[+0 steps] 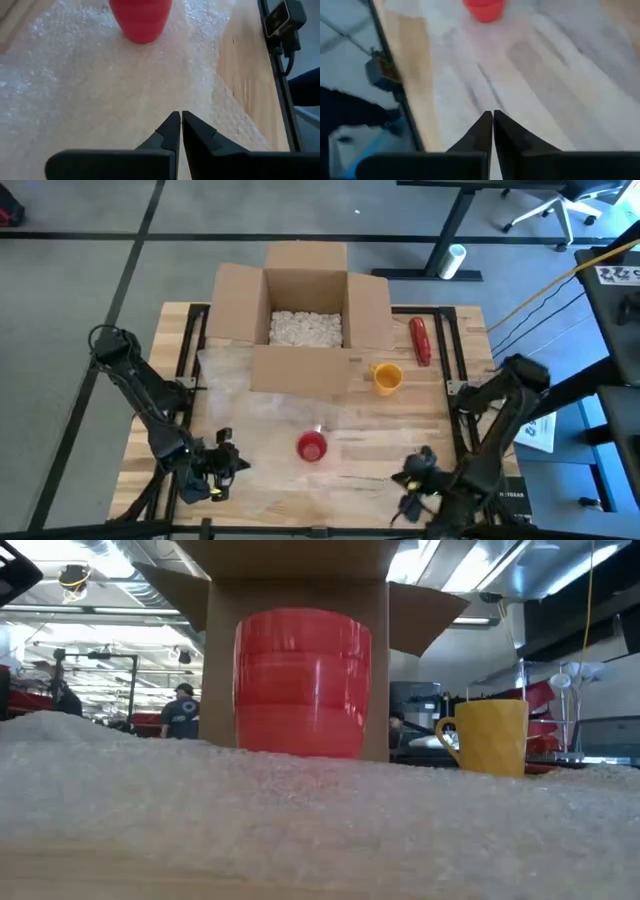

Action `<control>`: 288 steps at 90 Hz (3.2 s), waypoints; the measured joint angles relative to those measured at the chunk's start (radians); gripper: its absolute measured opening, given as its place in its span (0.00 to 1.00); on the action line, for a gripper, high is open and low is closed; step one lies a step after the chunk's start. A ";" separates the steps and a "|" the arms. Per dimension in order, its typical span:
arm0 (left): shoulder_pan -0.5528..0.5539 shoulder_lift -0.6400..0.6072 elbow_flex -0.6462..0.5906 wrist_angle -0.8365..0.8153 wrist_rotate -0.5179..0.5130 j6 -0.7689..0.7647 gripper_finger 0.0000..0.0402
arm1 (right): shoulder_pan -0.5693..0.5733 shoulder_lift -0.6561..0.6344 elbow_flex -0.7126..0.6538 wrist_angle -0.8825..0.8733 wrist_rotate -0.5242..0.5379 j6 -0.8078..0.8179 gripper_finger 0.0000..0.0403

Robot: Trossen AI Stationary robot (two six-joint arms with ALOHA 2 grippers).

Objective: Wrap mug
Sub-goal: Wrap the red mug with bubble wrap

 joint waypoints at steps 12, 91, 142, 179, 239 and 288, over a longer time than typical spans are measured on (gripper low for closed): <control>0.001 0.000 0.000 0.001 -0.016 0.005 0.00 | 0.027 -0.138 -0.228 0.088 0.002 0.090 0.00; 0.182 -0.061 -0.001 -0.142 -0.094 0.105 0.00 | 0.013 -0.455 -0.654 0.148 -0.077 0.203 0.31; 0.189 -0.218 -0.367 0.275 -0.157 0.023 0.00 | -0.145 -0.305 -0.654 0.295 -0.089 0.052 0.35; 0.189 -0.221 -0.371 0.295 -0.155 0.008 0.00 | -0.319 -0.193 -0.580 0.642 -0.045 -0.329 0.03; 0.189 -0.220 -0.371 0.382 -0.155 0.076 0.00 | -0.741 0.017 -0.024 0.732 -0.617 -1.177 0.00; 0.186 -0.220 -0.371 0.393 -0.155 0.059 0.00 | -0.837 0.385 0.457 0.614 -1.039 -1.379 0.02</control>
